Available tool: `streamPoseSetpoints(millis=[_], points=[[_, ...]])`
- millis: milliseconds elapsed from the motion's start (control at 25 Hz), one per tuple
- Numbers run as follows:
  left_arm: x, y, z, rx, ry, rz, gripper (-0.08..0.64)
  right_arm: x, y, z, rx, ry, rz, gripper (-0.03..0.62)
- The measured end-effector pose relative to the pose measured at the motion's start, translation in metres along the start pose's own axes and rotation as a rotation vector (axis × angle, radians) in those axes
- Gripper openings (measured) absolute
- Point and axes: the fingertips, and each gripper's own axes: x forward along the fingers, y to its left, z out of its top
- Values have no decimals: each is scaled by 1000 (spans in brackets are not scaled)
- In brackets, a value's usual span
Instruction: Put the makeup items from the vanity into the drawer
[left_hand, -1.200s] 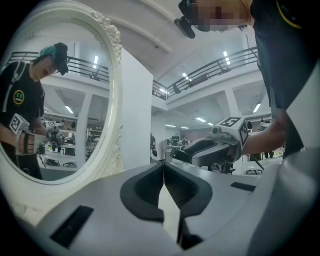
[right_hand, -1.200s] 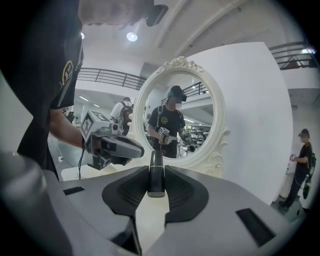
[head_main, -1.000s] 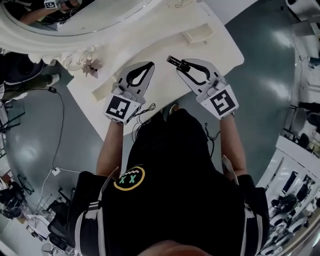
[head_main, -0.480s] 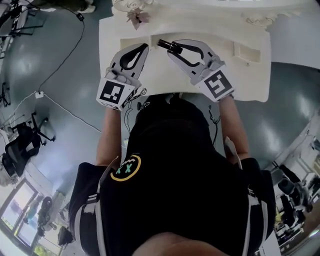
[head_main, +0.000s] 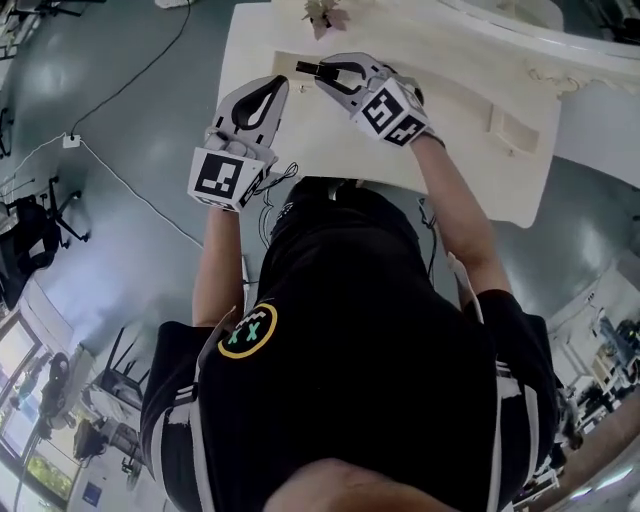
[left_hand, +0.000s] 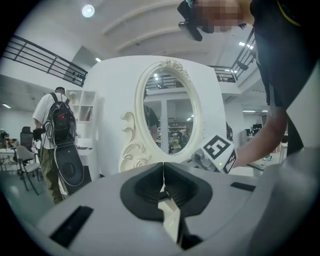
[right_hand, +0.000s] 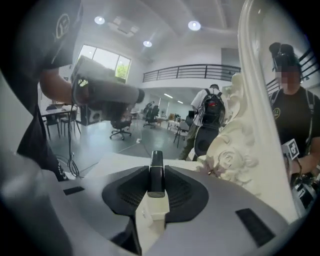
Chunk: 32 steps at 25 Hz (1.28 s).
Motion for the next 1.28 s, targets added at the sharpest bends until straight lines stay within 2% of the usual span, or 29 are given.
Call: streamPoseSetpoints(millis=[160,480,680,760,1080,1280], points=[[-16,12,-5,-9,1,16,23,44,3,-28,10,89,41,117],[-41,36,-10,-23,-6,54,23,75,-1,-48,33,141,45,117],[-46,39,-11,-29,-6,45,23,80,-2,-49,64,120,24,127],[-46,38,-11,-30,-8,37,23,79,-1,-50,52,127,20,209],[-40,34,-9,-24,-19,-4,23,52,-8,-41,89,88,-66,213],[-31,29,2,-3,-37,-34,23,8,-14,9,92,-46,-153,194]])
